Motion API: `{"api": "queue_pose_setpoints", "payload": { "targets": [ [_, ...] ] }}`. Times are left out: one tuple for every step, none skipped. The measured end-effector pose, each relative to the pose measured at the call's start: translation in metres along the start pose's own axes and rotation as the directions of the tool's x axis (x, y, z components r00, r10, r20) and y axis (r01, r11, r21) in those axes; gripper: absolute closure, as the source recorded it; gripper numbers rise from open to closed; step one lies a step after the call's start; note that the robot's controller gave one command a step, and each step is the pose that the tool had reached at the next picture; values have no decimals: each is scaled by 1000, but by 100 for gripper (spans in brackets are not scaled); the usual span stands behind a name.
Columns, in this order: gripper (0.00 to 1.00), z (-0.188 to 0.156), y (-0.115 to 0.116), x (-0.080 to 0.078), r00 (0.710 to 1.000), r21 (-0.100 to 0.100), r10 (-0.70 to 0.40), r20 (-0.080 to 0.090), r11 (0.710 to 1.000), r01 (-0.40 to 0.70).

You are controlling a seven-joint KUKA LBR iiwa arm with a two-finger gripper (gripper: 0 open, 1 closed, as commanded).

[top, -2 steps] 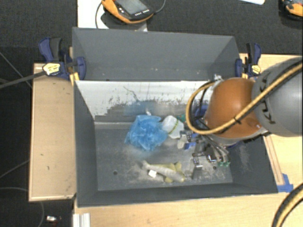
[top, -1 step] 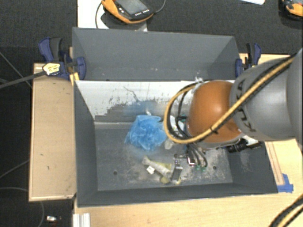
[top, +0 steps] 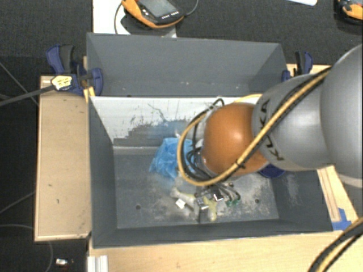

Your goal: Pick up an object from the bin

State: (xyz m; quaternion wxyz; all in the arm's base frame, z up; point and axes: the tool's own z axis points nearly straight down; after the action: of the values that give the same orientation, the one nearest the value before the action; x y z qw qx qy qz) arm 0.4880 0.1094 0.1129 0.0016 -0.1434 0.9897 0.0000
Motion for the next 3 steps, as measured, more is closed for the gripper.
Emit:
{"api": "queue_pose_setpoints", "payload": {
  "targets": [
    [0, 33, 13, 0, 987, -1, 163, 10, 987, -163],
    [100, 43, -23, 15, 999, 0, 53, 3, 999, -53],
    [100, 42, -23, 14, 999, 0, 53, 3, 999, -53]
  ]
}}
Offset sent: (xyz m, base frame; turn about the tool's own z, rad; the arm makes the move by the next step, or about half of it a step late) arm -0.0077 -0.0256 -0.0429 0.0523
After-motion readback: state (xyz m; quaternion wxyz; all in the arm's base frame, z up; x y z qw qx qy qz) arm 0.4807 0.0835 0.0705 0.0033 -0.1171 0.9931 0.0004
